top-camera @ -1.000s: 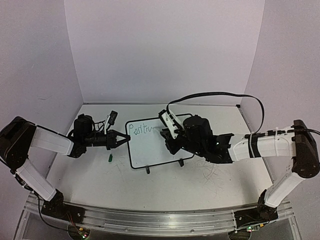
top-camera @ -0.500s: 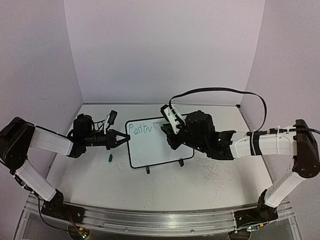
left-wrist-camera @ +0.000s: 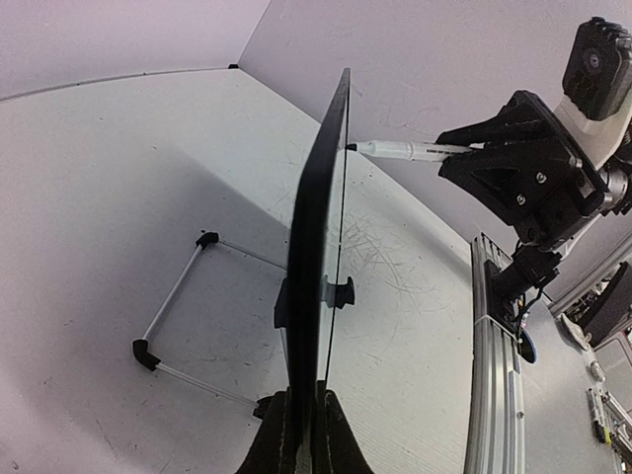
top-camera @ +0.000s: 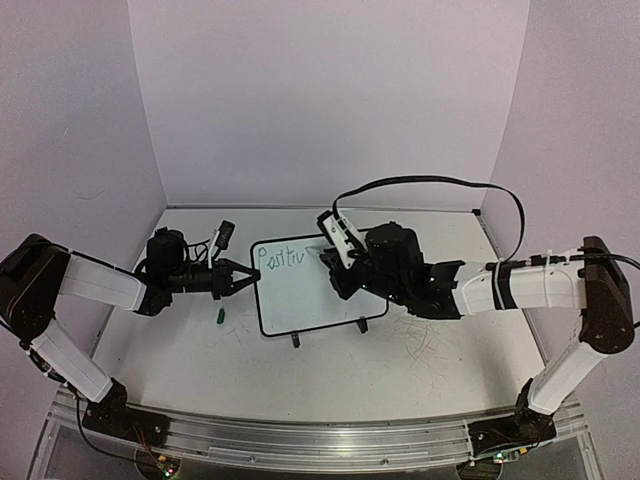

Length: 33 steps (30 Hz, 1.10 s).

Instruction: Write a sentence on the whiteboard

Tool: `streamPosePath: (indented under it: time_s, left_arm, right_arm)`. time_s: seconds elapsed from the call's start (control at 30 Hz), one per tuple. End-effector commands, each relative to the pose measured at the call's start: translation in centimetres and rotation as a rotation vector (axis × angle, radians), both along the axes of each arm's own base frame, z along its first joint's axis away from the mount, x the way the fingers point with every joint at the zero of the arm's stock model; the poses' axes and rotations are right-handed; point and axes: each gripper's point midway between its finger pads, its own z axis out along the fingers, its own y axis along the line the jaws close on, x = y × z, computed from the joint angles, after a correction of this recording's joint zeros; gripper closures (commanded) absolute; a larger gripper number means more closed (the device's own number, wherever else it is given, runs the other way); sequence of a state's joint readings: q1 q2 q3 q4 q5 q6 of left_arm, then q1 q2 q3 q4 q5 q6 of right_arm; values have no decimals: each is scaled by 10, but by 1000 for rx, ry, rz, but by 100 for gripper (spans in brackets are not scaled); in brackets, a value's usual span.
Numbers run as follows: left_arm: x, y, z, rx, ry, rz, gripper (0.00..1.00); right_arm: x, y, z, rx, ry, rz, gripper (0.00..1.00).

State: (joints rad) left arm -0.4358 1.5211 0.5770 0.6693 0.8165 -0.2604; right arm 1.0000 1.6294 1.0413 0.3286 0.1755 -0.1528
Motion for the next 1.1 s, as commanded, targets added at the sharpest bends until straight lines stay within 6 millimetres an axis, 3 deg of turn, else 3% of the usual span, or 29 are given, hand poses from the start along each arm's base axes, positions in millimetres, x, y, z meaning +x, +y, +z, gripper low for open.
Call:
streamPosePath:
  time_s: [0.0,0.27,1.07]
  left_arm:
    - [3,1,19,-17,-90,7,100]
    - [3,0,20,-19,-92,5,100]
    - [3,1,22,-20,-97,7,100]
  right_arm:
    - [8,6,24,56,-39,-24,100]
    - [10,9,26,62,-39,-24,100]
    - [11,1,-1,16,13,-66,100]
